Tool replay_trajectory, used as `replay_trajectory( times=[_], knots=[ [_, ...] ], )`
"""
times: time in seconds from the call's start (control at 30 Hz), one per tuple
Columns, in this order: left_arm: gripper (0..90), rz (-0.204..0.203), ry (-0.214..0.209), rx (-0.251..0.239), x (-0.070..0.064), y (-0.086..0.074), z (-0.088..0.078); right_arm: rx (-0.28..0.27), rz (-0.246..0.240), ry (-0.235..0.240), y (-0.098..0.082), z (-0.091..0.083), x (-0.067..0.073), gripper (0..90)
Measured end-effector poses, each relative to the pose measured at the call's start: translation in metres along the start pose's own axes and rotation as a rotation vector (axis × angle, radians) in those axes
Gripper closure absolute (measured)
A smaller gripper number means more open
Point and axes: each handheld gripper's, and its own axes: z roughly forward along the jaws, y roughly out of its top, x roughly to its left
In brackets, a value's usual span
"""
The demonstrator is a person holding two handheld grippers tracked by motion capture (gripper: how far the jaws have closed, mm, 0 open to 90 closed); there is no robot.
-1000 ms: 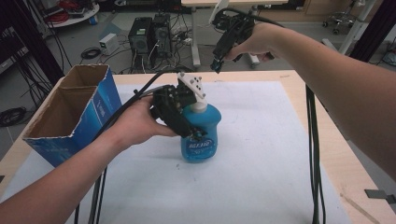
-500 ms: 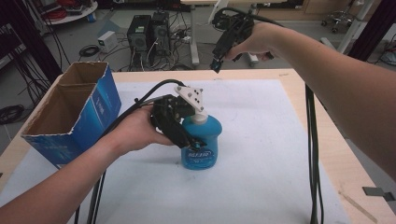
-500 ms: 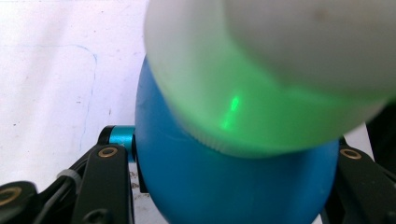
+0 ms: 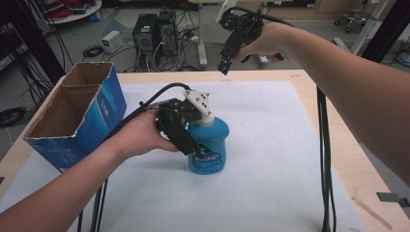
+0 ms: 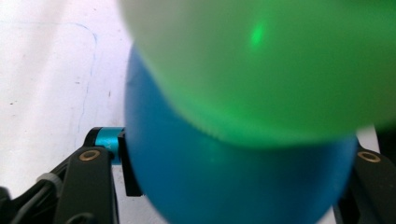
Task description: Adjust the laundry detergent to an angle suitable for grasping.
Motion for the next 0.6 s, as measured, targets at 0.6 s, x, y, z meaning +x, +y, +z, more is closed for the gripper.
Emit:
replay_trajectory(
  times=[0.6],
  knots=[
    [16.5, -0.306, 0.322, 0.158, -0.002, -0.033, -0.077, -0.024, -0.031, 0.014, -0.004, -0.003, 0.004, 12.5]
  ],
)
